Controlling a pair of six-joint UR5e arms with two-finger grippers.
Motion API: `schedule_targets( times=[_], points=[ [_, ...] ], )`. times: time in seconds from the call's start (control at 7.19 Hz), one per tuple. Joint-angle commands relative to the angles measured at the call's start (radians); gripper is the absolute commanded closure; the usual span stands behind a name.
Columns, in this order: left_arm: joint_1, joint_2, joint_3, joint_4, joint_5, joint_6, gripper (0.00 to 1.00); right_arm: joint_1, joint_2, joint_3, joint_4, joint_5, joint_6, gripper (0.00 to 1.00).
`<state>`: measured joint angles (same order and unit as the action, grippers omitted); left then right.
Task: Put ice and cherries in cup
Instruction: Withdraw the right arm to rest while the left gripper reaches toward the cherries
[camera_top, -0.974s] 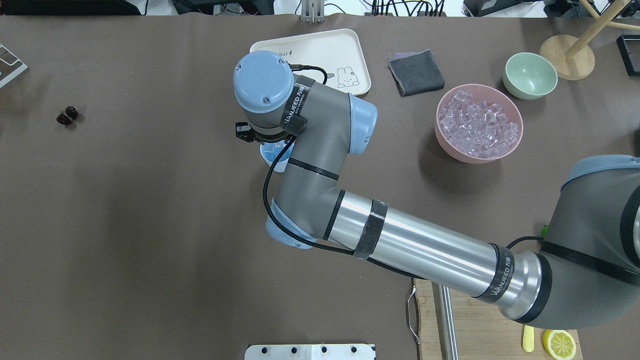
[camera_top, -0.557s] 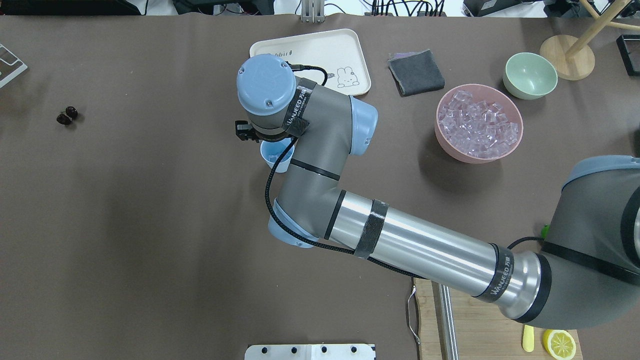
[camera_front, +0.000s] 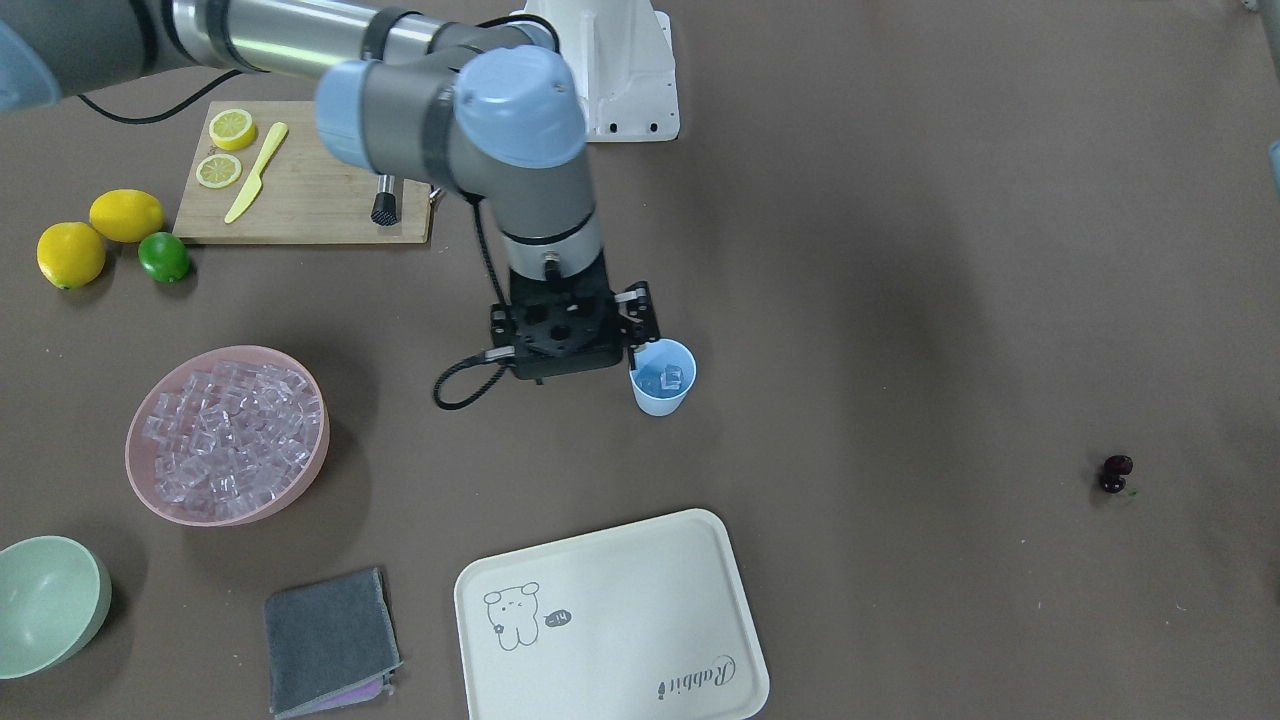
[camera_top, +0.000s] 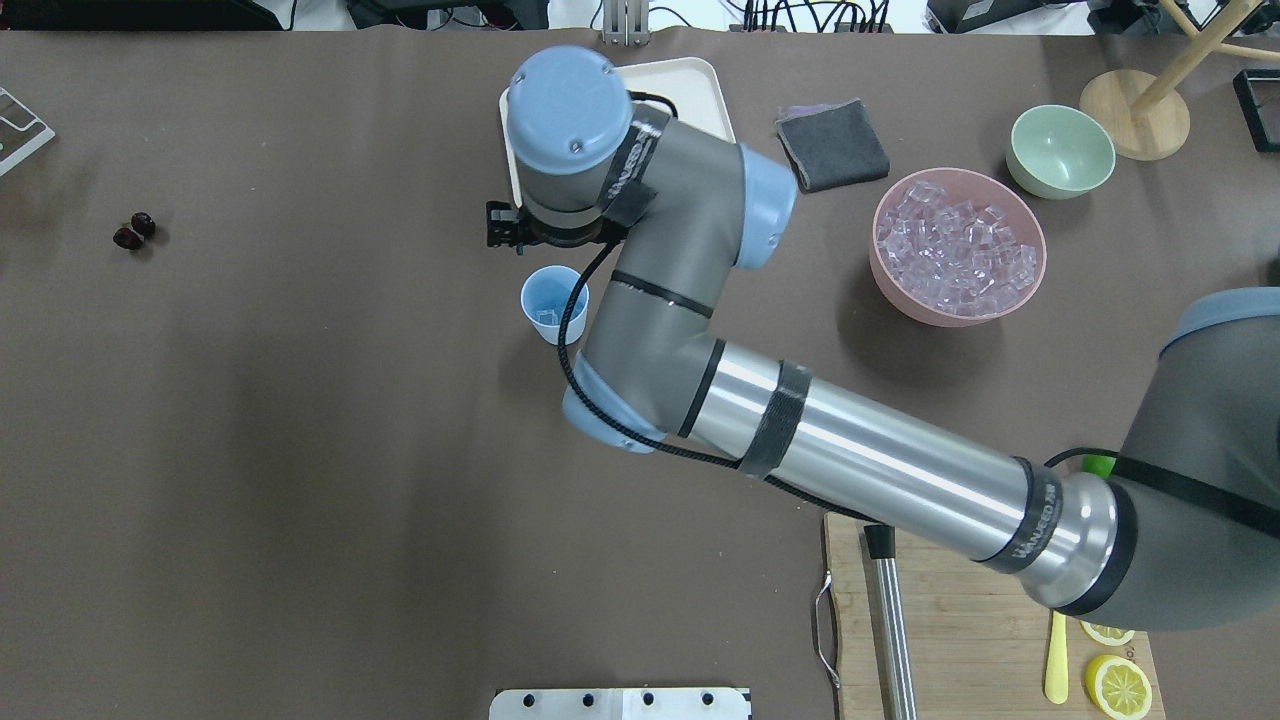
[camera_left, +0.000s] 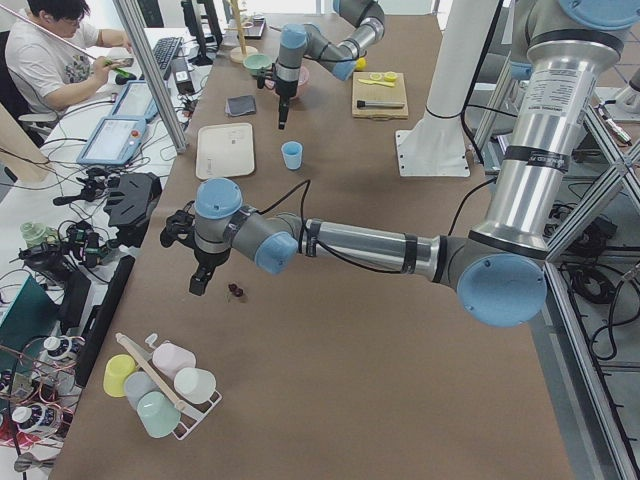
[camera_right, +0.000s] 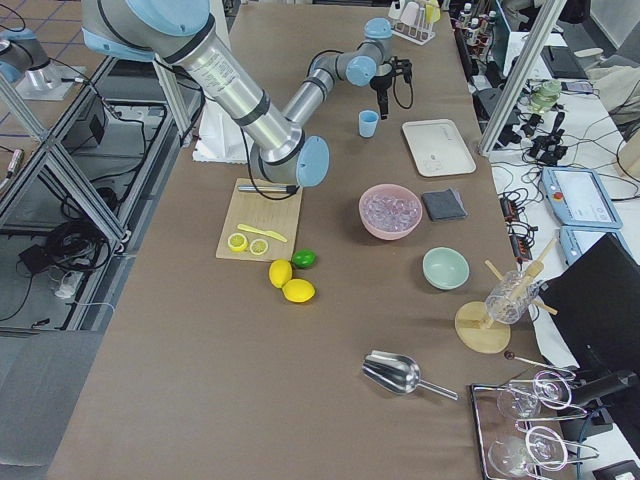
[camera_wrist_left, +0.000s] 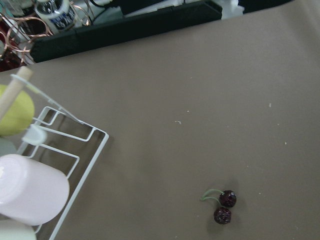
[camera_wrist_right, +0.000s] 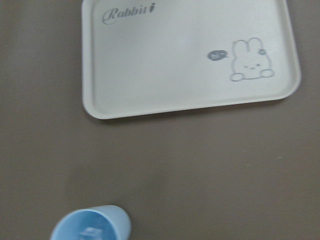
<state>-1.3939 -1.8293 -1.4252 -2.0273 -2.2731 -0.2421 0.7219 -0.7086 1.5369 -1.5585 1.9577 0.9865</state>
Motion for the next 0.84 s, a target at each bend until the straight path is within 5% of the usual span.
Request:
schedule_targets(
  times=[0.0,0.28,0.7],
  points=[
    [0.112,-0.065,0.124,-0.098,0.010,-0.043,0.03,0.136,-0.330,0.304,-0.057,0.102,-0.258,0.02],
    [0.194,-0.081,0.211,-0.209,0.110,-0.101,0.03,0.261,-0.514,0.375,-0.046,0.188,-0.465,0.01],
    [0.237,-0.088,0.256,-0.221,0.124,-0.102,0.03,0.558,-0.754,0.379,-0.046,0.381,-0.957,0.01]
  ],
)
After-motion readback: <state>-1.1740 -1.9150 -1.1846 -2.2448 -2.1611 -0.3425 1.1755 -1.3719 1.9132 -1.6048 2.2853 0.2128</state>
